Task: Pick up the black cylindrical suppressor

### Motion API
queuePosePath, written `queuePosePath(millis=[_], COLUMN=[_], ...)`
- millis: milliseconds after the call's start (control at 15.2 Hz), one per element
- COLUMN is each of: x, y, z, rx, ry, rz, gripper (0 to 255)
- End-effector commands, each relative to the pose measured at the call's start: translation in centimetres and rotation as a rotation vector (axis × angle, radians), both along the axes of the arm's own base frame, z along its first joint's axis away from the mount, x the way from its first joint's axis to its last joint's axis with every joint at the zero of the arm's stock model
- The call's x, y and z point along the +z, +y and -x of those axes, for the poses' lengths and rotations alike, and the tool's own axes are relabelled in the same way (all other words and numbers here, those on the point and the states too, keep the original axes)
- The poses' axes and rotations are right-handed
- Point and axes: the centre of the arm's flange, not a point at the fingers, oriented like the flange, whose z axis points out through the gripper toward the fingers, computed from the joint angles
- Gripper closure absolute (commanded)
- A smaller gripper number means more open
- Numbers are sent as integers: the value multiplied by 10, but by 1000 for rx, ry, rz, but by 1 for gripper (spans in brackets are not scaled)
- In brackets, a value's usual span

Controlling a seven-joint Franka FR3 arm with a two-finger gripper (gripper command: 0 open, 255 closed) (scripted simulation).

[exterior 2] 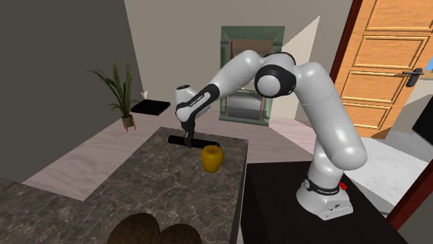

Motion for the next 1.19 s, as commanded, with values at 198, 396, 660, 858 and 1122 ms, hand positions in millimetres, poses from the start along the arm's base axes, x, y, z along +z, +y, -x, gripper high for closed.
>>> queuePosePath(millis=[198,396,660,858,1122], x=[-1,-1,10,25,47], y=[0,0,0,0,0], z=[0,0,0,0,0], rx=[0,0,0,0,0], ry=[0,0,0,0,0], rz=[0,0,0,0,0], gripper=[255,255,255,255,255])
